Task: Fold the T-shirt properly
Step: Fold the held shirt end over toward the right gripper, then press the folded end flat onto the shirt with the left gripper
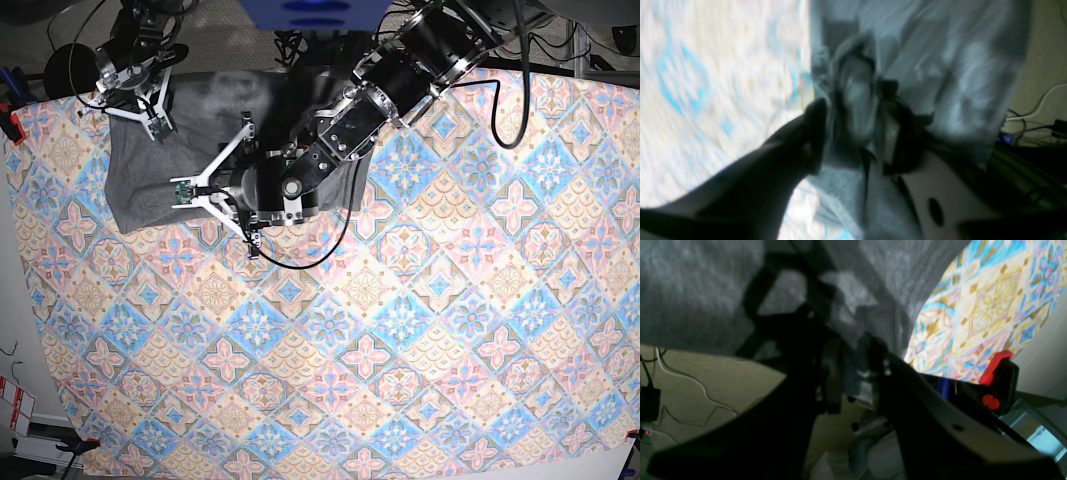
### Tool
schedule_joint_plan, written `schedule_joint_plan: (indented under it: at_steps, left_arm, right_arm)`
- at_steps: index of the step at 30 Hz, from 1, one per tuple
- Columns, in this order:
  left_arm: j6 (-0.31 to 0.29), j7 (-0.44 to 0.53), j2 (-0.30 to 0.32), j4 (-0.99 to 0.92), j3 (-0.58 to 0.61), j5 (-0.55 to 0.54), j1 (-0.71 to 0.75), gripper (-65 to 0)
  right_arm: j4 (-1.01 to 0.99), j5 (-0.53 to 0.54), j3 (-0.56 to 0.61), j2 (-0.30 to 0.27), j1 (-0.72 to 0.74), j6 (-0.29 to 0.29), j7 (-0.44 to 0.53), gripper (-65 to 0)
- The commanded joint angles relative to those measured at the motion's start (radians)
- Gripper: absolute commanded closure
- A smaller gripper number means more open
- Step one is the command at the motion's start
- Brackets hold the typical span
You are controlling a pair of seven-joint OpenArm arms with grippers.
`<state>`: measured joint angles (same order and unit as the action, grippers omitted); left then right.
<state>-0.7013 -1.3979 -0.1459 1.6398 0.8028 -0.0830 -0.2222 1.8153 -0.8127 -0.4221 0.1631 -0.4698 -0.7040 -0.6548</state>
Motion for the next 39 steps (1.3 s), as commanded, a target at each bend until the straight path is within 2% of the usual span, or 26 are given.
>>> schedule_joint_plan:
  at_steps: [1, 4, 7, 9, 13, 15, 18, 21, 26, 31, 35, 39]
  left_arm:
    - [0.003, 0.002, -0.011, 0.015, 0.003, 0.004, -0.016, -27.8]
    - [0.003, 0.002, -0.011, 0.015, 0.003, 0.002, -0.019, -33.1]
    - [0.003, 0.002, -0.011, 0.017, -0.001, 0.005, -0.023, -41.1]
    - [0.003, 0.002, -0.011, 0.035, -0.02, 0.005, -0.023, -43.3]
    - [0.003, 0.067, -0.011, 0.127, -0.207, 0.007, 0.016, -42.9]
    - [0.003, 0.061, 0.007, 0.175, -0.313, 0.01, 0.027, -37.5]
    - [0.003, 0.009, 0.07, 0.23, -0.4, 0.007, 0.048, -18.8]
    - [0.003, 0.002, 0.119, 0.247, -0.457, 0.007, 0.082, -0.7]
    - [0.003, 0.002, 0.196, 0.248, -0.48, 0.007, 0.191, 0.0]
    - [0.003, 0.002, 0.196, 0.245, -0.484, 0.01, 0.264, 0.0]
    - [0.003, 0.004, 0.191, 0.228, -0.535, 0.01, 0.283, 0.0]
    - [0.003, 0.01, 0.187, 0.086, -0.538, 0.005, 0.246, 0.0]
  right_arm:
    - [0.014, -0.006, -0.002, -0.006, -0.004, 0.006, 0.002, -14.6]
    - [0.014, -0.007, -0.002, -0.006, -0.004, 0.006, 0.002, -14.7]
    - [0.014, -0.007, -0.007, -0.006, -0.004, 0.006, 0.002, -14.7]
    - [0.014, -0.006, -0.008, -0.006, -0.004, 0.006, 0.002, -14.7]
    - [0.014, -0.01, -0.01, -0.006, -0.004, 0.006, 0.002, -14.7]
    - [0.014, -0.01, -0.01, -0.006, -0.004, 0.006, 0.002, -14.7]
    - [0.014, -0.006, -0.01, -0.006, -0.004, 0.006, 0.002, -14.7]
    - [0.014, -0.006, -0.008, -0.006, -0.004, 0.006, 0.002, -14.7]
    - [0.013, -0.006, -0.002, -0.006, 0.001, 0.006, 0.002, -14.7]
    - [-0.005, -0.012, -0.002, -0.006, 0.001, 0.006, 0.002, -14.6]
    - [-0.005, -0.012, -0.002, -0.006, 0.001, 0.006, 0.002, -14.4]
    - [-0.005, -0.012, -0.007, -0.006, 0.0, 0.006, 0.002, -14.4]
